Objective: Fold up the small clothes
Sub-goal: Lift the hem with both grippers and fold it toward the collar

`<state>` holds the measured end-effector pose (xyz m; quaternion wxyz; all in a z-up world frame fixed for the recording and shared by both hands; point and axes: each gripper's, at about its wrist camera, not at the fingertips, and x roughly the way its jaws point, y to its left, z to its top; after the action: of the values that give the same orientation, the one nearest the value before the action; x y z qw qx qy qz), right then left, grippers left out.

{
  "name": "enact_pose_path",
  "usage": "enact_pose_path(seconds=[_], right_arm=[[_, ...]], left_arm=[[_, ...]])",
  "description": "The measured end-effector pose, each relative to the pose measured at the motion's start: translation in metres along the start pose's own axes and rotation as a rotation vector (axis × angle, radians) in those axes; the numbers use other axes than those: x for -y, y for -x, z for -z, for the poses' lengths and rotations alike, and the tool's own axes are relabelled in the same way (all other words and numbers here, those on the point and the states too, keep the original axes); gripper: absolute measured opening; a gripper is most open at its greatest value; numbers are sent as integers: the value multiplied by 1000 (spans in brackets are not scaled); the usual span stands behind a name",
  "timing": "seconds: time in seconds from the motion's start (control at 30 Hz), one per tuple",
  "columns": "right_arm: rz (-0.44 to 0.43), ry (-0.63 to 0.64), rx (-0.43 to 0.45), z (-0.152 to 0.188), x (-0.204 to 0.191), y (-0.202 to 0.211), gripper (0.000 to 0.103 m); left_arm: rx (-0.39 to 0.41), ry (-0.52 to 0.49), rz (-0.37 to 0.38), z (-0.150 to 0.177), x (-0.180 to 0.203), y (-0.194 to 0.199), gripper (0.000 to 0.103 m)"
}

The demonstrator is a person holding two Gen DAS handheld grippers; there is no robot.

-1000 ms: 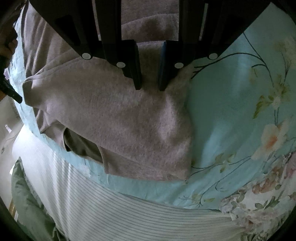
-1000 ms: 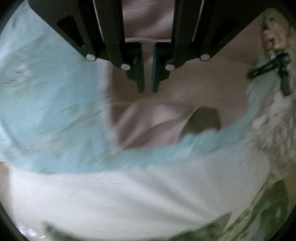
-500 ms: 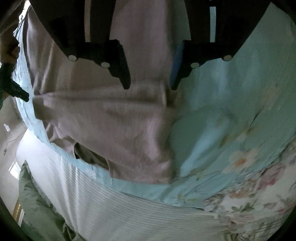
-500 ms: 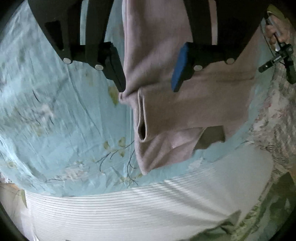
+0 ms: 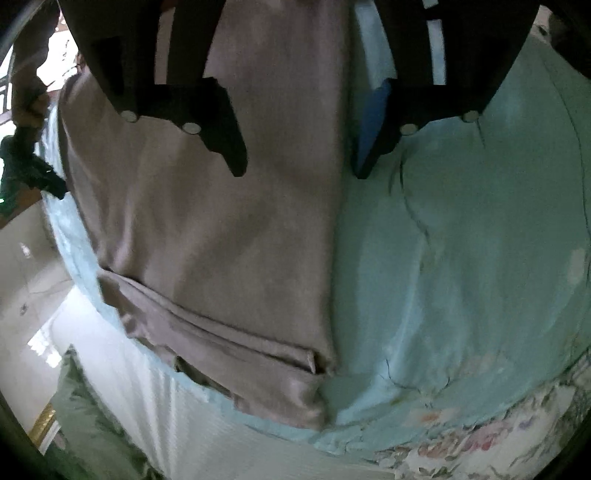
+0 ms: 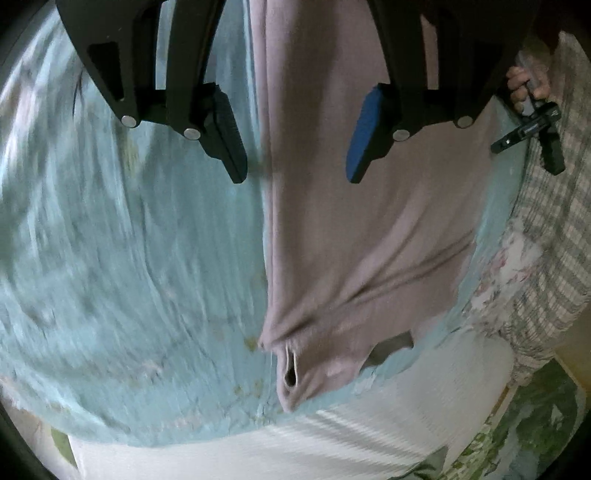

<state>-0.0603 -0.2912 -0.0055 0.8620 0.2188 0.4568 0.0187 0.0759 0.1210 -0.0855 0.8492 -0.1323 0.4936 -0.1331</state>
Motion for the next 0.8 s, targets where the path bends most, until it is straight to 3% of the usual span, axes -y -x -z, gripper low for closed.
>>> enact_pose_path(seconds=[0.07, 0.2, 0.47, 0.7, 0.8], right_arm=[[-55, -16, -25, 14, 6, 4, 57], [-204, -33, -72, 41, 12, 15, 57], [-325, 45, -149, 72, 8, 30, 57], [-367, 44, -152, 81, 16, 29, 50], [-370, 74, -176, 85, 14, 32, 50]], left_arm=[[1, -17, 40, 14, 2, 8, 72], [-26, -51, 116, 42, 6, 23, 73], [-69, -65, 244, 81, 0, 43, 70], [-182, -104, 248, 99, -3, 29, 40], [-185, -109, 255, 99, -3, 28, 35]])
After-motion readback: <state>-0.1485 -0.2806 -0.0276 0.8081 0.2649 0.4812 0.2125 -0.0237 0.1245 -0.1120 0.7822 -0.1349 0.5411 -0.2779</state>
